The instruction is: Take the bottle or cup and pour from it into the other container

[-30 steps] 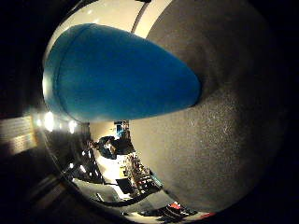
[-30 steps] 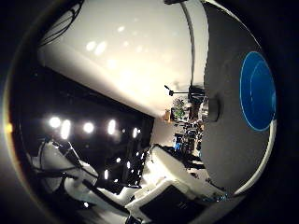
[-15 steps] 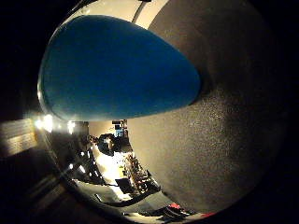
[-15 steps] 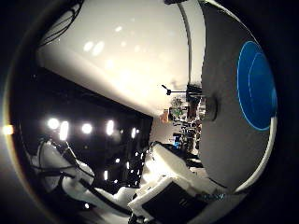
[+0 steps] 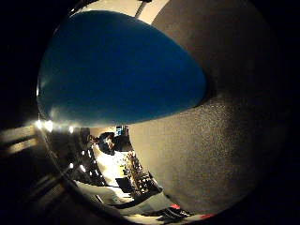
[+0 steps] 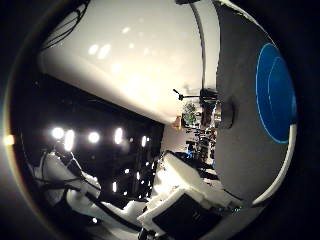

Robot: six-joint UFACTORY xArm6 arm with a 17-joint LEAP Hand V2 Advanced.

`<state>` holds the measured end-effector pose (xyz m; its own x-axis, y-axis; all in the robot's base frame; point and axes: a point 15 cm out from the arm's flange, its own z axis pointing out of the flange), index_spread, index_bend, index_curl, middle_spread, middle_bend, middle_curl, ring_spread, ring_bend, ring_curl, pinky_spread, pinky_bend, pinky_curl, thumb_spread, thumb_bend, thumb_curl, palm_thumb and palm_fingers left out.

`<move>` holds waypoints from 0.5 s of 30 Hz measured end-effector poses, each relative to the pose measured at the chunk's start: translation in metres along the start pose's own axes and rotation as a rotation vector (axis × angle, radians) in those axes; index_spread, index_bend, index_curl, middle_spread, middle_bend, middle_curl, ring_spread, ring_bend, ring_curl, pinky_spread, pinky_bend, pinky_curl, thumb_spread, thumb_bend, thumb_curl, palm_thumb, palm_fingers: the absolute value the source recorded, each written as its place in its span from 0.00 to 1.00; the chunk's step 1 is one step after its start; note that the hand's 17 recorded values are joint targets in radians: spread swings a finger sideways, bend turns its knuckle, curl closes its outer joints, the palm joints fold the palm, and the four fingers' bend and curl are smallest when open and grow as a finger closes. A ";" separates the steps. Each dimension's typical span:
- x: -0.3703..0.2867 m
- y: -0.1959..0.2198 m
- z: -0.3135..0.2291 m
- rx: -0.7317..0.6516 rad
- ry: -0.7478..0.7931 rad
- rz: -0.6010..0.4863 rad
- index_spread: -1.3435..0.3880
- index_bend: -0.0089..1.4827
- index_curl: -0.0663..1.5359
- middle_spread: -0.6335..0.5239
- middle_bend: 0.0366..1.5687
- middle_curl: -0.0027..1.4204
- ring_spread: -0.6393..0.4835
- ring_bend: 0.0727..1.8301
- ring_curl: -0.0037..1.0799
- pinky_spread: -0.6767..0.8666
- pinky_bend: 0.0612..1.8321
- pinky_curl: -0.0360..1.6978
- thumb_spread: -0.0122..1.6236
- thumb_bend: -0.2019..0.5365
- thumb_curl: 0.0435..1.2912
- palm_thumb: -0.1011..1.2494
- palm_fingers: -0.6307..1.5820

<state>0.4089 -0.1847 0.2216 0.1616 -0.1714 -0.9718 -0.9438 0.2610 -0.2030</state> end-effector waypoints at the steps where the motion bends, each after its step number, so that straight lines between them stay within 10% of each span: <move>1: 0.000 0.000 0.001 -0.002 -0.001 0.001 0.56 0.10 0.18 0.63 0.20 0.24 0.70 0.29 0.24 0.72 0.32 0.18 0.64 0.24 0.22 0.54 0.37; 8: 0.002 0.000 0.012 -0.025 -0.009 0.007 0.59 0.07 0.15 0.56 0.31 0.27 0.56 0.49 0.30 0.60 0.41 0.18 0.64 0.24 0.22 0.55 0.47; 15: 0.000 0.000 0.013 -0.029 -0.014 0.009 0.62 0.02 0.04 0.44 0.72 0.42 0.42 0.79 0.47 0.22 0.72 0.28 0.65 0.25 0.23 0.56 0.64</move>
<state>0.4128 -0.1723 0.2197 0.1567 -0.1559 -0.9753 -0.9531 0.2349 -0.1907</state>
